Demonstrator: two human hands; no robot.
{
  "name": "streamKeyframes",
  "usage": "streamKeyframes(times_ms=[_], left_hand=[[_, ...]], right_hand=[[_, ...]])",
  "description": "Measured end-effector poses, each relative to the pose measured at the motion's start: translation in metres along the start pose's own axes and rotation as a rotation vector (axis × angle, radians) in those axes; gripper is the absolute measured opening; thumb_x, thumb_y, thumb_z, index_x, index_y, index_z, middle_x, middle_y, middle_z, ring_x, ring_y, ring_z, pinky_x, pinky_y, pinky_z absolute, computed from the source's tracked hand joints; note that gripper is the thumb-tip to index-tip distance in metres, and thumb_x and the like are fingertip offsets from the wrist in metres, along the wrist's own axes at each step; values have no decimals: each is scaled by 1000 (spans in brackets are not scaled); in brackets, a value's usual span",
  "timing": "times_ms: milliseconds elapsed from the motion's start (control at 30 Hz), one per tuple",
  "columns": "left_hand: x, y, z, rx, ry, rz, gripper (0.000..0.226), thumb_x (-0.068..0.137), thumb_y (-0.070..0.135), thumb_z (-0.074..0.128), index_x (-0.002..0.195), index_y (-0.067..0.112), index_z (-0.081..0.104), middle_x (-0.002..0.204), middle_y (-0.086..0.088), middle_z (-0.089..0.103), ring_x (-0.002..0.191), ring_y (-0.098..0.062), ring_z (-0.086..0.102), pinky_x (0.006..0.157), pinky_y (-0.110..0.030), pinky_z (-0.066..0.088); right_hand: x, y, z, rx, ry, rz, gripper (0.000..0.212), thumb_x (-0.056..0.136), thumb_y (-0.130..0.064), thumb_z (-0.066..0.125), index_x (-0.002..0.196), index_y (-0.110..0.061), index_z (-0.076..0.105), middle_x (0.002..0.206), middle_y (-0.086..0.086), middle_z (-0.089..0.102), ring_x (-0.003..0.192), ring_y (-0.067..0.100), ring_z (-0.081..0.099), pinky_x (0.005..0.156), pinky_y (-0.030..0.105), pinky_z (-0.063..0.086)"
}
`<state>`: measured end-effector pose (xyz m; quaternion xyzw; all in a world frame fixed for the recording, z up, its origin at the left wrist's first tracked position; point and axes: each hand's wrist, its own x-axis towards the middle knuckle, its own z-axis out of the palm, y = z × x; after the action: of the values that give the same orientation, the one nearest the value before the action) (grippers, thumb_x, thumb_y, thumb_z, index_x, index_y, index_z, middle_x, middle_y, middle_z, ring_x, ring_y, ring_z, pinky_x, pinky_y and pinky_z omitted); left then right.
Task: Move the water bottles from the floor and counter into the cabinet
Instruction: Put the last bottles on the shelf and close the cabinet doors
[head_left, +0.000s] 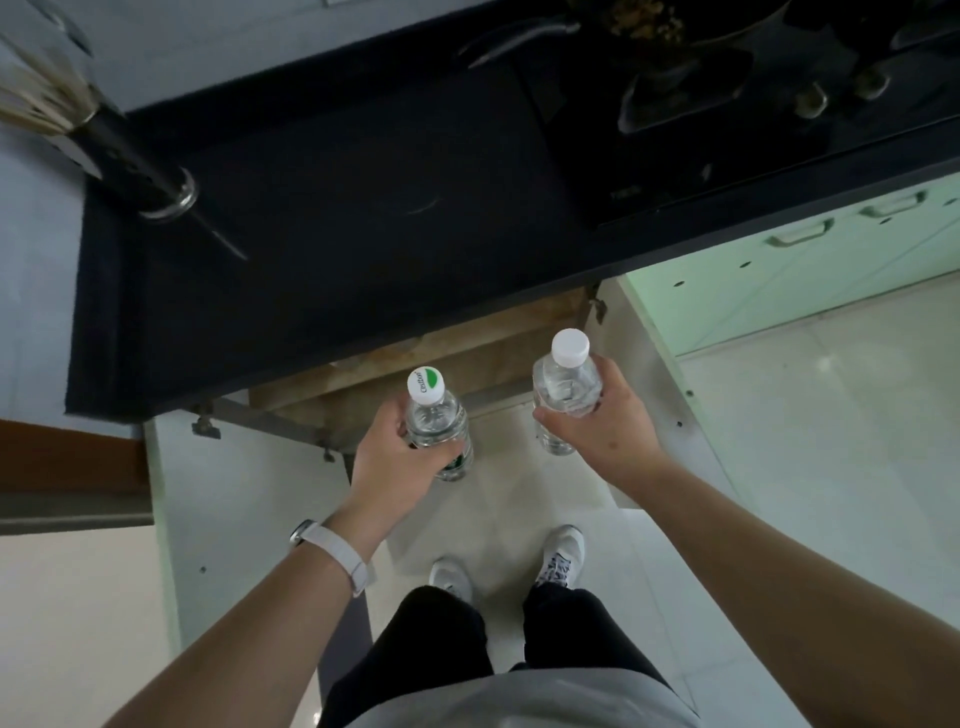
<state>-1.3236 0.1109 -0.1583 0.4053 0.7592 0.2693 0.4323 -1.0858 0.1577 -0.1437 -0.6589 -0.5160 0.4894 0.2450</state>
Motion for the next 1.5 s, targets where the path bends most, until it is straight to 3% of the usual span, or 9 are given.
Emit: streamKeyframes(times_ms=[133,300,533,767,933,1100,1233,1333,1500], left_hand=[[12,1,14,17,-35,7,66,62,38,92,118,40,57,113,18,69,106,-4,65,101,-42,51],[34,-2,27,22,-98,48,65,67,28,92,122,38,59,112,21,69,105,2,63,97,-31,49],[93,-41,46,17,-198,80,61,69,23,91,118,41,59,111,23,69,99,10,63,88,-22,47],[173,-97,81,-1,-218,160,61,71,17,90,123,28,60,112,18,68,97,8,64,81,-15,47],[226,-139,113,-42,-180,240,62,70,17,91,121,33,59,113,18,66,104,2,61,90,-24,49],[275,-178,142,-67,-156,322,60,68,22,92,111,46,58,116,20,66,113,-7,62,100,-36,49],[305,-197,159,-131,-136,383,59,65,25,92,110,45,60,113,17,70,108,-5,65,99,-38,52],[321,-201,165,-180,-123,441,63,61,26,94,115,38,64,111,14,73,104,-7,70,96,-40,54],[333,-182,167,-302,-75,517,53,65,17,90,110,34,66,104,12,76,97,-6,72,88,-32,54]], right_hand=[[5,11,-5,33,34,25,64,75,-34,83,121,-46,40,100,-29,57,86,-10,56,56,5,39],[16,28,0,53,75,62,64,77,-28,83,128,-34,45,99,-22,57,68,-20,56,51,1,40],[51,65,35,57,176,76,73,76,-32,83,136,-32,43,110,-15,57,70,-17,53,51,1,41],[112,136,86,169,246,17,69,72,-32,86,126,-39,43,105,-26,60,94,-4,61,73,13,46],[161,186,122,217,287,-79,65,72,-31,87,125,-35,48,107,-22,63,95,-6,63,68,11,48],[212,233,149,248,336,-183,64,71,-26,88,124,-27,52,108,-13,66,96,1,65,83,24,54],[244,252,159,278,332,-297,58,72,-22,87,120,-27,55,107,-10,67,94,1,67,83,25,54],[262,256,163,299,333,-372,61,69,-25,87,123,-22,57,108,-6,70,96,8,69,87,36,57],[283,247,161,335,356,-477,60,71,-25,85,124,-24,56,109,-4,69,97,10,69,88,39,57]])
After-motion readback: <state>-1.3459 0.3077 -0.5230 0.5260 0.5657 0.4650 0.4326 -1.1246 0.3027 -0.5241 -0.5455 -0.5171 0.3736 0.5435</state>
